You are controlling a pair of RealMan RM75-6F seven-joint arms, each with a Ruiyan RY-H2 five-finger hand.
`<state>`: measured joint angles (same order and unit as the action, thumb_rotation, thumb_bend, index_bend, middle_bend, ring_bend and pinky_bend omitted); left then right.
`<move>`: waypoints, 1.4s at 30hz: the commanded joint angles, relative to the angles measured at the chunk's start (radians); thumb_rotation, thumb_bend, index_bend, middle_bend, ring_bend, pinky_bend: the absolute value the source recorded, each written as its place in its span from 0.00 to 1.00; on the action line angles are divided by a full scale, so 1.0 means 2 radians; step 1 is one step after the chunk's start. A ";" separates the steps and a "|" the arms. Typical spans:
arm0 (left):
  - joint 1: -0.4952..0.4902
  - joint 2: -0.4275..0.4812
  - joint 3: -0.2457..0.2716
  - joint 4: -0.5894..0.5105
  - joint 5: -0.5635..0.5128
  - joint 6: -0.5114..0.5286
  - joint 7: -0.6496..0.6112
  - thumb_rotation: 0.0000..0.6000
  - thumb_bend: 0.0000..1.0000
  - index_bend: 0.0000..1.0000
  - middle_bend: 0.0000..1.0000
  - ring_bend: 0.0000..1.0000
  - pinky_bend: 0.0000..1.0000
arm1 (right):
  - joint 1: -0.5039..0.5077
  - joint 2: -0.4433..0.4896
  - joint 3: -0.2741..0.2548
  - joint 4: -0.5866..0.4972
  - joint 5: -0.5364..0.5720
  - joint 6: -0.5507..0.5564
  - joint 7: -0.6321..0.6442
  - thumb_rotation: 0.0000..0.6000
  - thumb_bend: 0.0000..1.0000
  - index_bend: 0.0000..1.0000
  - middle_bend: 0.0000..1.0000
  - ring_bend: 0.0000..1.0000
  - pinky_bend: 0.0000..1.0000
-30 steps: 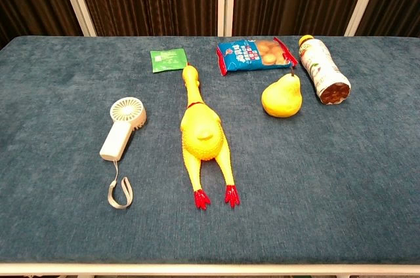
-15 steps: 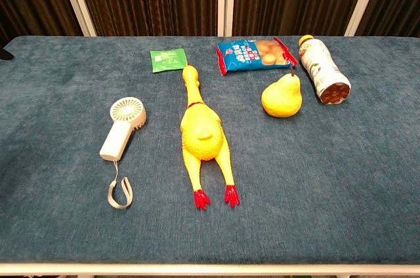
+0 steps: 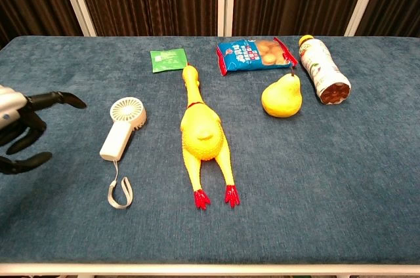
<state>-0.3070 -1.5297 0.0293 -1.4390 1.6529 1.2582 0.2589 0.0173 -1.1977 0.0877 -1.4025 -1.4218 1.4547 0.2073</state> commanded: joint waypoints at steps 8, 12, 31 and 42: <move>-0.031 -0.026 -0.014 0.026 -0.045 -0.062 0.012 1.00 0.35 0.18 0.81 0.78 0.78 | -0.003 0.005 0.001 -0.016 -0.008 0.015 -0.014 1.00 0.28 0.00 0.00 0.00 0.00; -0.036 -0.031 -0.015 0.032 -0.049 -0.063 0.005 1.00 0.35 0.18 0.81 0.78 0.77 | -0.002 0.007 0.000 -0.024 -0.011 0.016 -0.018 1.00 0.28 0.00 0.00 0.00 0.00; -0.057 -0.045 -0.016 0.046 -0.062 -0.077 0.010 1.00 0.35 0.18 0.81 0.78 0.78 | -0.001 0.010 -0.002 -0.044 -0.010 0.015 -0.049 1.00 0.28 0.00 0.00 0.00 0.00; -0.061 -0.048 -0.012 0.057 -0.075 -0.085 0.013 1.00 0.35 0.18 0.81 0.78 0.78 | 0.002 0.006 -0.002 -0.036 -0.004 0.006 -0.048 1.00 0.28 0.00 0.00 0.00 0.00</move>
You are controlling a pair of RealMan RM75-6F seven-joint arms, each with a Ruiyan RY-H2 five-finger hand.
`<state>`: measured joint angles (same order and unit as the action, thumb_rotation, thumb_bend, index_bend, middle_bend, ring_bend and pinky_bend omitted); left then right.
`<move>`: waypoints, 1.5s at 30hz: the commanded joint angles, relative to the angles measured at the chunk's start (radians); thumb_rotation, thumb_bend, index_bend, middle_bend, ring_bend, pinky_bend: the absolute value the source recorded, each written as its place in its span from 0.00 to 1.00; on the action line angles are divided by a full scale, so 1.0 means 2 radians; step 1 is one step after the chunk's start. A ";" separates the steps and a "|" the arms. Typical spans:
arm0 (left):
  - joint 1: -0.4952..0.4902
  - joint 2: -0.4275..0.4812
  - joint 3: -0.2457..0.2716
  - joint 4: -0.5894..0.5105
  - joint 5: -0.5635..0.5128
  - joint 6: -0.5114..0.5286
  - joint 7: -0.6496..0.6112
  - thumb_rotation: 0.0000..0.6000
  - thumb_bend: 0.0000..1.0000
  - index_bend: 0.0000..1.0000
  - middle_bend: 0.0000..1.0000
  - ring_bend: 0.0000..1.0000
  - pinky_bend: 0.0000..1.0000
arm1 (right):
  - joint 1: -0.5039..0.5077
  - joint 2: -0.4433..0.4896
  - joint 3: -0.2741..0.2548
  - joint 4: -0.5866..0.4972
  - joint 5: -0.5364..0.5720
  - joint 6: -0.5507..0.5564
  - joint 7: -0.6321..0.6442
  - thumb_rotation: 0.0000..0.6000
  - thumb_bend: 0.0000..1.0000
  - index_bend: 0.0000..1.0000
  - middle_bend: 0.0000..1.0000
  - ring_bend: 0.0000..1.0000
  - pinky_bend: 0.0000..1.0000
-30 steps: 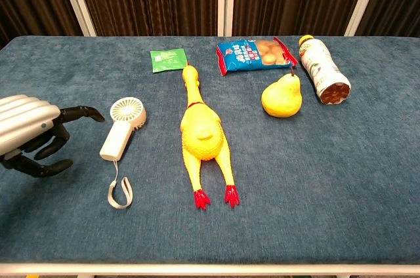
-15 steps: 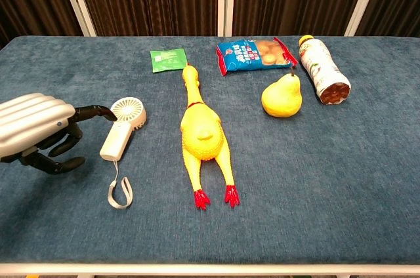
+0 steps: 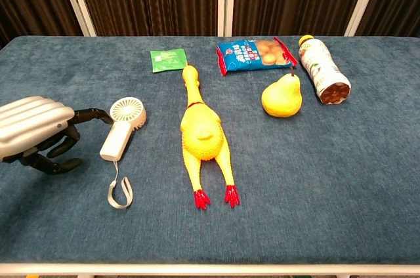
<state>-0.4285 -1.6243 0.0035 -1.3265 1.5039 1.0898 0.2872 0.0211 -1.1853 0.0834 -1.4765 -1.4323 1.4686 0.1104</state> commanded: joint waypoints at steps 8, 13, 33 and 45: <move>-0.005 -0.004 0.000 0.003 -0.005 -0.002 0.000 1.00 0.35 0.18 0.81 0.78 0.78 | 0.001 -0.002 0.000 0.002 0.001 -0.002 0.001 1.00 0.28 0.00 0.00 0.00 0.00; -0.007 -0.007 0.000 0.005 -0.008 -0.002 0.000 1.00 0.35 0.18 0.81 0.78 0.78 | 0.001 -0.002 0.000 0.004 0.004 -0.003 0.002 1.00 0.28 0.00 0.00 0.00 0.00; -0.013 -0.012 0.002 0.004 -0.007 0.004 0.005 1.00 0.35 0.18 0.81 0.78 0.77 | 0.002 -0.004 0.000 0.011 0.006 -0.008 0.009 1.00 0.28 0.00 0.00 0.00 0.00; -0.014 -0.013 0.004 0.006 -0.009 0.004 0.002 1.00 0.35 0.18 0.81 0.78 0.78 | 0.003 -0.004 0.001 0.015 0.009 -0.012 0.013 1.00 0.28 0.00 0.00 0.00 0.00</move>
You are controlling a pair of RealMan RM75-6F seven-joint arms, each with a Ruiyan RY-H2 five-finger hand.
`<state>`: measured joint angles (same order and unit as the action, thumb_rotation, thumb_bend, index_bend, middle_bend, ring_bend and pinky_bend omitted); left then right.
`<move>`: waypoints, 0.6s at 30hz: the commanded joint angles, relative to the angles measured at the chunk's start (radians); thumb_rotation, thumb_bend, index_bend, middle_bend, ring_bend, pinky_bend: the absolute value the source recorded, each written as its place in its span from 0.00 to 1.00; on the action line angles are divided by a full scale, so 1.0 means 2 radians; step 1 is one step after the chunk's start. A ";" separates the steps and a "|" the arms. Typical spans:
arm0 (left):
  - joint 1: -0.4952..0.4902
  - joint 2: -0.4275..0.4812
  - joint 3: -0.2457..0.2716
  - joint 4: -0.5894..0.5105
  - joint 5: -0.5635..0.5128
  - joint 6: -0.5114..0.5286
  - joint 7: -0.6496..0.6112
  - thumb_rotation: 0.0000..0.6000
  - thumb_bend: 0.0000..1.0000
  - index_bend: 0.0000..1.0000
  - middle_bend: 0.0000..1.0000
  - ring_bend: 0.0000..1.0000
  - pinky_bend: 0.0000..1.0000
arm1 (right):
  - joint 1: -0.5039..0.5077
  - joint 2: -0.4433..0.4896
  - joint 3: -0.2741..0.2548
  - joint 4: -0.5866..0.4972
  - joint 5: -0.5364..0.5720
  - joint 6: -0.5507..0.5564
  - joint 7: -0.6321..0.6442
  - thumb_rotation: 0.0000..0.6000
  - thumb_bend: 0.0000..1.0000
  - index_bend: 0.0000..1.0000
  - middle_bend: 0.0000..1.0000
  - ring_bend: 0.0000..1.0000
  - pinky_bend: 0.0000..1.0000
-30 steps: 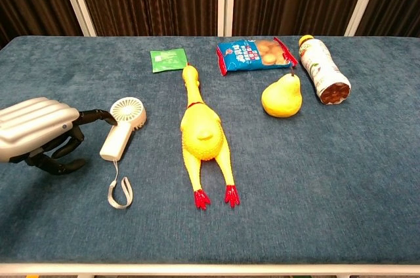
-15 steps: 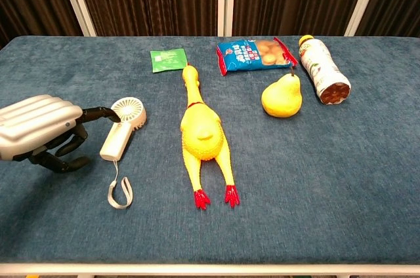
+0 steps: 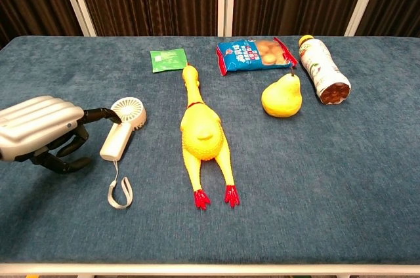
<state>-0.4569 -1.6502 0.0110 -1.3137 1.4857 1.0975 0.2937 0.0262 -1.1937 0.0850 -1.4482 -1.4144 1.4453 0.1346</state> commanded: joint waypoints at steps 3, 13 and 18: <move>-0.001 -0.002 0.000 0.001 -0.001 0.000 -0.001 1.00 0.35 0.18 0.81 0.78 0.78 | 0.000 0.000 0.000 0.001 0.000 -0.001 0.001 1.00 0.28 0.00 0.00 0.00 0.00; -0.001 -0.009 0.003 0.013 -0.007 -0.007 -0.005 1.00 0.35 0.18 0.81 0.78 0.77 | 0.000 0.000 0.000 0.002 0.001 -0.002 0.000 1.00 0.28 0.00 0.00 0.00 0.00; 0.002 -0.012 0.006 0.020 -0.006 -0.005 -0.013 1.00 0.35 0.18 0.81 0.78 0.78 | 0.000 -0.001 0.000 0.002 0.002 -0.002 0.000 1.00 0.28 0.00 0.00 0.00 0.00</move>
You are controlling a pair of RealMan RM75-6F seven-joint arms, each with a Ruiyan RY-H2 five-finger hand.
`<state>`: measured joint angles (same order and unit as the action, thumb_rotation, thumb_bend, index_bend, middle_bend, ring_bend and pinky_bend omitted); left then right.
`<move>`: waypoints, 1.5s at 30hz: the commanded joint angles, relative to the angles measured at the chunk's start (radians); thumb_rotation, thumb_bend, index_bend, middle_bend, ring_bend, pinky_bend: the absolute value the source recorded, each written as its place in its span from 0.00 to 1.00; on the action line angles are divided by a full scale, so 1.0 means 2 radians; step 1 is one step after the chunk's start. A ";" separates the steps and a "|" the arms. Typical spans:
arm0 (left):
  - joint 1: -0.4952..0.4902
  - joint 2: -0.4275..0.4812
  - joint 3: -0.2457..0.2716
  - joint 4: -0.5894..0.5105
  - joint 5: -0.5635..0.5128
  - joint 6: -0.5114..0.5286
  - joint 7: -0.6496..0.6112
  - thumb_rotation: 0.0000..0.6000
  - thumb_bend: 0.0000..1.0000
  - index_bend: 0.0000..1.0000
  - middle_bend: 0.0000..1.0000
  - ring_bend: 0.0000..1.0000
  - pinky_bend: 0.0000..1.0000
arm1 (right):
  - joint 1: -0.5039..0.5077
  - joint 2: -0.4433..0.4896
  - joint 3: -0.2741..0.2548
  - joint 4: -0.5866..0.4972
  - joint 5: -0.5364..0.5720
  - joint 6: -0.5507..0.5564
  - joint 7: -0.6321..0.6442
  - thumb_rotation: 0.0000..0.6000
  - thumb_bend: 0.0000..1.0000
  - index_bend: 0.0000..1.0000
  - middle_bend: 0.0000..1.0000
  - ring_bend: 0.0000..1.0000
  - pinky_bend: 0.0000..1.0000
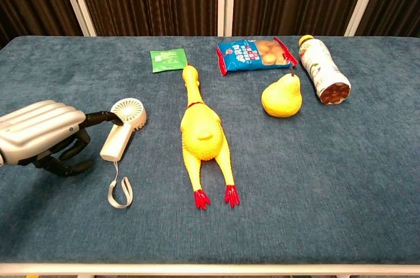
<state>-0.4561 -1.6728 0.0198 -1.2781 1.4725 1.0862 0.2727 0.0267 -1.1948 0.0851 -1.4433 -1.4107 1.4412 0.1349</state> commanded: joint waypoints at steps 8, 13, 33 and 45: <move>0.003 -0.009 0.008 0.014 0.003 -0.002 -0.012 1.00 0.35 0.19 0.81 0.78 0.77 | 0.001 0.000 0.000 -0.002 0.000 -0.002 -0.004 1.00 0.28 0.00 0.00 0.00 0.00; 0.000 -0.003 0.000 0.008 0.013 0.015 -0.015 1.00 0.35 0.19 0.81 0.78 0.78 | 0.000 0.001 0.001 -0.003 0.000 0.001 -0.002 1.00 0.28 0.00 0.00 0.00 0.00; 0.061 0.099 -0.037 -0.051 -0.001 0.147 -0.049 1.00 0.28 0.18 0.50 0.45 0.65 | -0.002 -0.003 0.000 0.012 -0.004 0.005 0.015 1.00 0.28 0.00 0.00 0.00 0.00; 0.138 0.136 -0.019 -0.039 0.000 0.231 -0.105 1.00 0.11 0.18 0.11 0.05 0.23 | -0.007 -0.006 0.004 0.009 -0.008 0.022 0.016 1.00 0.28 0.00 0.00 0.00 0.00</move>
<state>-0.1968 -1.4152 -0.0229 -1.3563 1.4734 1.5318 0.0802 0.0132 -1.2062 0.0932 -1.4261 -1.4249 1.4858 0.1672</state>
